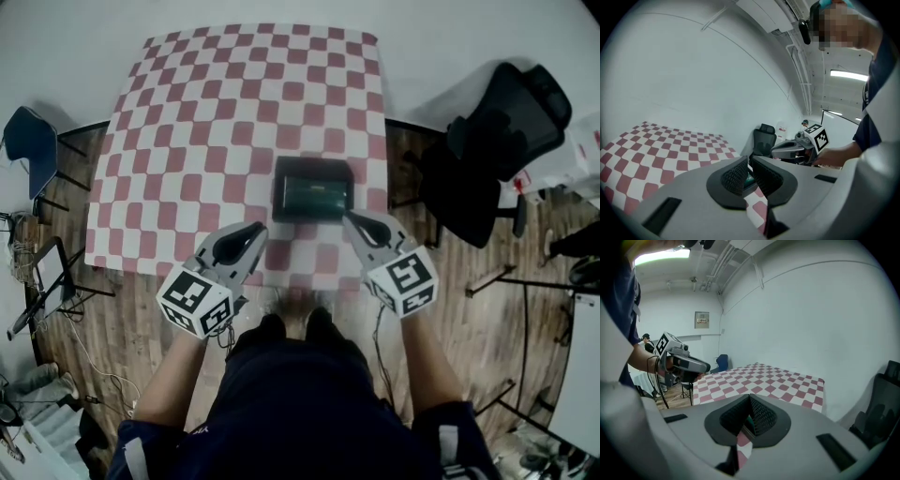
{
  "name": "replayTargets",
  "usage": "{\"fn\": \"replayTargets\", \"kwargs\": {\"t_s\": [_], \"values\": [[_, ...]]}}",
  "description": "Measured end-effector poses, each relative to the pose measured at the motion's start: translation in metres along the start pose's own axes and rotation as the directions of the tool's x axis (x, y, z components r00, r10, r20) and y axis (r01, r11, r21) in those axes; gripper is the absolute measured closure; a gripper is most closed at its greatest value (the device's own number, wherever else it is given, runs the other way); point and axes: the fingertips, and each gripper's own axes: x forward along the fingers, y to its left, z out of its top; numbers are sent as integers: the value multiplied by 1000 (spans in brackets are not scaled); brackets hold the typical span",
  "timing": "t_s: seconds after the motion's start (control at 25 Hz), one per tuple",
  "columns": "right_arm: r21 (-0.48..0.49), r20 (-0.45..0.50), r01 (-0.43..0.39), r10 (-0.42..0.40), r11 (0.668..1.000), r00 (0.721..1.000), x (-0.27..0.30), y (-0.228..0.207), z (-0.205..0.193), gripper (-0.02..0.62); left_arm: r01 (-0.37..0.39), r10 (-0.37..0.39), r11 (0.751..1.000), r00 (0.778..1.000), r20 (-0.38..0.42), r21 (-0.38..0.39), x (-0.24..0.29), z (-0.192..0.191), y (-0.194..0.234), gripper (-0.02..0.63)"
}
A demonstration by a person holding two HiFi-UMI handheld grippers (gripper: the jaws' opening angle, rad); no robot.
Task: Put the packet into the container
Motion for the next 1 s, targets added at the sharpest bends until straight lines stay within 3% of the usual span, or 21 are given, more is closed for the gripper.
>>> {"fn": "replayTargets", "kwargs": {"t_s": [0.48,1.0], "values": [[131,110,2,-16,991,994,-29,27,15,580,47,-47,998,999,-6,34,-5,2,-17,554],[192,112,-1,-21,981,994,-34,31,8,580,69,-68,997,998,-8,38,3,2,-24,554]]}}
